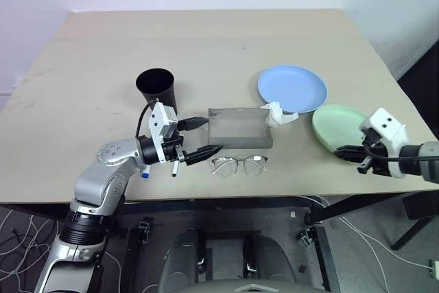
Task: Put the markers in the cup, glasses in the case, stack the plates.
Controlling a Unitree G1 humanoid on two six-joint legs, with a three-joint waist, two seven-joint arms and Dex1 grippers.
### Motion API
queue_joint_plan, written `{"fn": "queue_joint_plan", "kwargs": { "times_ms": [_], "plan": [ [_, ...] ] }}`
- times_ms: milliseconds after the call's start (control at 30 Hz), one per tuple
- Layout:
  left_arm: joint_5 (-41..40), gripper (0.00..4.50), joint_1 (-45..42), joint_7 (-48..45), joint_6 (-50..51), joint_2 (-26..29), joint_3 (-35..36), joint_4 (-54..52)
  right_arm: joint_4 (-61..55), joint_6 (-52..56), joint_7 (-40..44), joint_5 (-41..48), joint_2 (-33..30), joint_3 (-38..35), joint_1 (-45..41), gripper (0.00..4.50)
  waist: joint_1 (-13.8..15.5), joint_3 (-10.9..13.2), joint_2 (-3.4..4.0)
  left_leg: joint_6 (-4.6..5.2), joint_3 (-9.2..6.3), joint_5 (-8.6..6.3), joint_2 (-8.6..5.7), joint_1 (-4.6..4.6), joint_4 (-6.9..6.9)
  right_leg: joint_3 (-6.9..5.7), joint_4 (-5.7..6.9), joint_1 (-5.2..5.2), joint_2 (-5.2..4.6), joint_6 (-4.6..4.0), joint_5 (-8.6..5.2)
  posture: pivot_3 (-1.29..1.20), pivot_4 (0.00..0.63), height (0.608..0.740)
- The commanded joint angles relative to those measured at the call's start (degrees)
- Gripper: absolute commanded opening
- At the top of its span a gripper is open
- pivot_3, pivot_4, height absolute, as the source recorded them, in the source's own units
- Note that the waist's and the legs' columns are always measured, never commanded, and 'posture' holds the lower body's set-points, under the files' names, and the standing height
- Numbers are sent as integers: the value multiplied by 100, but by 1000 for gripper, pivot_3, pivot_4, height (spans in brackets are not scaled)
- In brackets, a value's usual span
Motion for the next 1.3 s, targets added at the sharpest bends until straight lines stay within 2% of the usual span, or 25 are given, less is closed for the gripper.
{"fn": "queue_joint_plan", "kwargs": {
  "times_ms": [33,200,367,600,833,1067,1300],
  "plan": [
    [-94,4500,-74,-55,-67,16,150,-111,-92,-177,96,-171,-364,-618,41,23,-24,1,1,1,0,-1,-1,0,0,0,-1,1,-1,0,0,0,150,701],
    [-92,4500,-152,-64,-64,-37,139,-54,36,-519,-4,-308,-500,-656,-367,23,-56,2,4,2,2,-1,2,1,-3,2,0,4,4,0,0,0,150,701],
    [-75,4500,-189,-40,-69,-91,141,-28,573,-1206,-347,-552,162,250,-1587,23,-91,4,8,1,2,-2,1,4,-2,1,2,-3,3,1,0,0,150,701],
    [-83,4500,-60,103,-24,-122,195,-213,2610,-2472,-236,-1453,1342,1728,-3326,23,-160,5,10,19,9,10,-4,-16,0,3,9,-3,5,4,3,0,150,701],
    [-126,4500,220,362,32,-123,305,-544,4824,-3482,110,-2175,2244,2508,-4746,23,-176,7,12,18,19,14,-2,-15,4,5,26,-8,23,26,14,0,150,701],
    [-114,4500,426,534,-9,-118,338,-747,6250,-3946,442,-2739,3014,3003,-5539,23,-185,7,13,14,24,16,0,-4,6,11,39,-5,24,26,14,0,150,701],
    [-107,4500,535,587,-75,-86,400,-782,6747,-4037,837,-3149,3212,3258,-5774,23,-186,7,13,9,27,20,-1,-4,7,12,45,-6,21,26,15,0,150,701]
  ]
}}
